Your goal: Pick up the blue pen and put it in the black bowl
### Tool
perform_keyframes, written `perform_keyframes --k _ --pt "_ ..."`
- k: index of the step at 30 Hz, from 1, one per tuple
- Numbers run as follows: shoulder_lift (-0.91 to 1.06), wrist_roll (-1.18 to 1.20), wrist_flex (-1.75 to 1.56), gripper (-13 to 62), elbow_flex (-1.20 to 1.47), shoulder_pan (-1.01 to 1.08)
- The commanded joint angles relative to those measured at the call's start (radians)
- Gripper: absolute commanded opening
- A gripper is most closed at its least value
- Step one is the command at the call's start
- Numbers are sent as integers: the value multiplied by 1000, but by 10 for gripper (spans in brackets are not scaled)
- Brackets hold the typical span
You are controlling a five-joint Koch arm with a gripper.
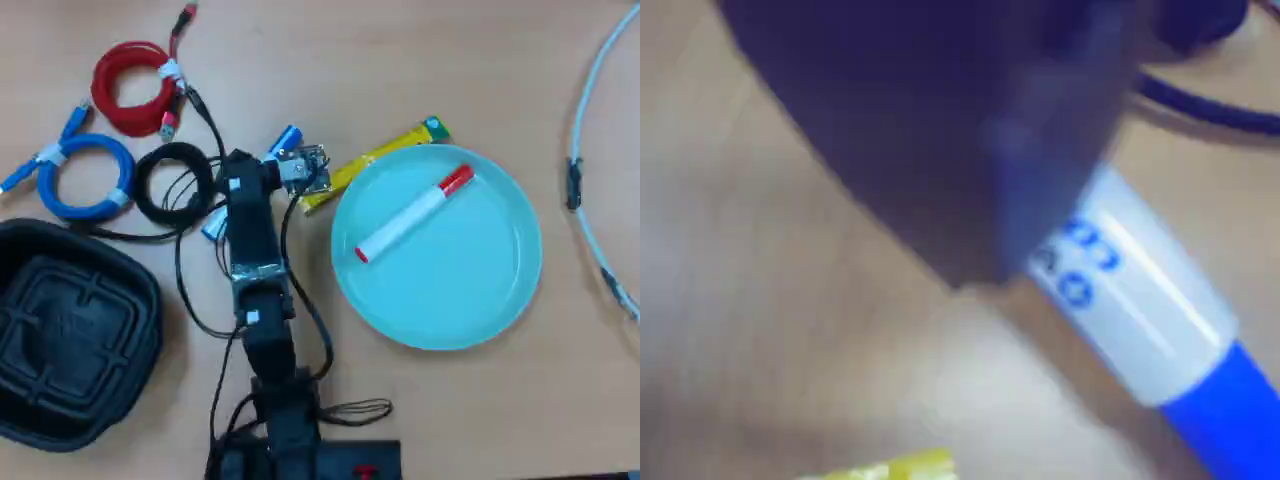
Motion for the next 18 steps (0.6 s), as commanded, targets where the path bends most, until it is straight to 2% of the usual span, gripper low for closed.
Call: perform_keyframes --k 1,18 --pt "0 14 -37 301 -38 3" --pt "-71 60 -43 300 -51 -3"
